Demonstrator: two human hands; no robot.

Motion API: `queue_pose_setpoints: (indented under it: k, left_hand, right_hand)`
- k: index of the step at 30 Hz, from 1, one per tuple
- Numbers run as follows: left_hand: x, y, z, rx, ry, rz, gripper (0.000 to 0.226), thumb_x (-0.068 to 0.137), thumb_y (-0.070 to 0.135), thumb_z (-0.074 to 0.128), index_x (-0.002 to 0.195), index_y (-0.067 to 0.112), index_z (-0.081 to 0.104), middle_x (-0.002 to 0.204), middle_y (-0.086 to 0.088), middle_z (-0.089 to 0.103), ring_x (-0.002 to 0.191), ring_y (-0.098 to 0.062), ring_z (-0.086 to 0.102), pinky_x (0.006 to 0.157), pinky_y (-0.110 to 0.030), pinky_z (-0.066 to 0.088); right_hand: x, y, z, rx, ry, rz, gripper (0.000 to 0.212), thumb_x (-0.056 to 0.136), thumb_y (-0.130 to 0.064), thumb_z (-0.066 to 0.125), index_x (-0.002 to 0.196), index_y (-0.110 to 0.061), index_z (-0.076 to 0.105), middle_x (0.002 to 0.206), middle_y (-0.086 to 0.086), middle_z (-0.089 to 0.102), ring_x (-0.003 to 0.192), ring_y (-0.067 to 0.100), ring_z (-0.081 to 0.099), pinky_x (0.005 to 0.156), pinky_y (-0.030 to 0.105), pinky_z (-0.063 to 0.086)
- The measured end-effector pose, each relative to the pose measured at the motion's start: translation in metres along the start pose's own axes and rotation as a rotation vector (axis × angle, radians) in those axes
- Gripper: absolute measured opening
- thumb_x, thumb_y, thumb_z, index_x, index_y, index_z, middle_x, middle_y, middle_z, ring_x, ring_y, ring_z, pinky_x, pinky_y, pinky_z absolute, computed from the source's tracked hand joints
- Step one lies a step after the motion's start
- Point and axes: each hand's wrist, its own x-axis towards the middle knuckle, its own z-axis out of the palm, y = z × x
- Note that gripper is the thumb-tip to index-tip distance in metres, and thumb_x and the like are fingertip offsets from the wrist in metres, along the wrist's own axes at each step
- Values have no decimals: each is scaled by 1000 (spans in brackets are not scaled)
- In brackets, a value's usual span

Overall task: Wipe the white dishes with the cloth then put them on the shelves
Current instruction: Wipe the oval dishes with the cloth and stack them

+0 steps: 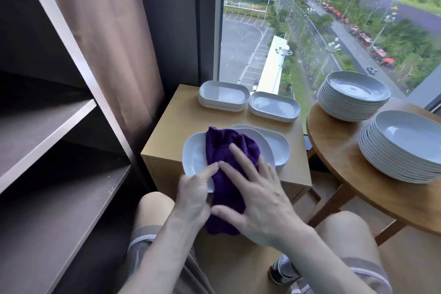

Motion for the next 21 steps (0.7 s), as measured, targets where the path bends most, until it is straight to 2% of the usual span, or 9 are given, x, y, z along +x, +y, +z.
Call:
queue_pose_setpoints:
  k: [2, 4, 7, 9, 15, 18, 21]
  left_hand:
    - [-1, 0, 0, 2, -8, -10, 19, 95, 5, 69, 111, 1, 79, 112, -21, 77, 106, -35, 76, 94, -49, 61]
    - [-2, -1, -1, -18, -18, -15, 25, 102, 15, 63, 119, 4, 76, 117, -18, 77, 110, -32, 74, 97, -45, 59]
    - [-1, 1, -4, 5, -38, -39, 42, 107, 40, 52, 129, 10, 71, 119, -17, 76, 111, -32, 74, 90, -46, 61]
    - [0, 2, -5, 20, -69, -53, 48, 107, 49, 47, 131, 12, 69, 120, -18, 76, 112, -35, 73, 90, -50, 62]
    - [0, -2, -8, 14, -138, -36, 53, 109, 52, 37, 135, 14, 64, 123, -17, 75, 115, -36, 72, 93, -56, 61]
    - [-2, -8, -6, -12, -237, -53, 50, 107, 47, 42, 138, 14, 63, 130, -19, 71, 121, -37, 69, 98, -57, 59]
    - [-2, -14, -3, -20, -350, -34, 47, 106, 39, 46, 146, 17, 56, 138, -16, 67, 127, -35, 65, 101, -53, 57]
  right_hand:
    - [-1, -2, 13, -69, -78, 53, 88, 86, -84, 36, 159, -46, 6, 167, -25, -5, 152, 40, 13, 123, 54, 12]
    - [1, 1, 18, -75, -80, 99, 82, 89, -76, 33, 160, -45, 5, 167, -25, 1, 151, 39, 15, 121, 51, 13]
    - [0, 9, 19, 19, -62, 140, 78, 88, -61, 38, 160, -37, 21, 165, -23, 17, 150, 31, 17, 121, 43, 18]
    - [-2, 16, 19, 79, -28, 183, 77, 84, -55, 41, 157, -33, 32, 163, -21, 27, 147, 26, 20, 121, 38, 20]
    - [-2, 34, 4, 198, 27, 255, 73, 79, -49, 44, 150, -30, 47, 154, -19, 43, 135, 19, 34, 115, 39, 35]
    - [7, 33, -2, 159, 85, 354, 71, 81, -47, 43, 149, -25, 47, 152, -13, 47, 131, 21, 38, 110, 37, 40]
    - [15, 25, -2, 152, 167, 402, 62, 87, -39, 55, 146, -21, 49, 144, -6, 53, 126, 26, 46, 107, 36, 41]
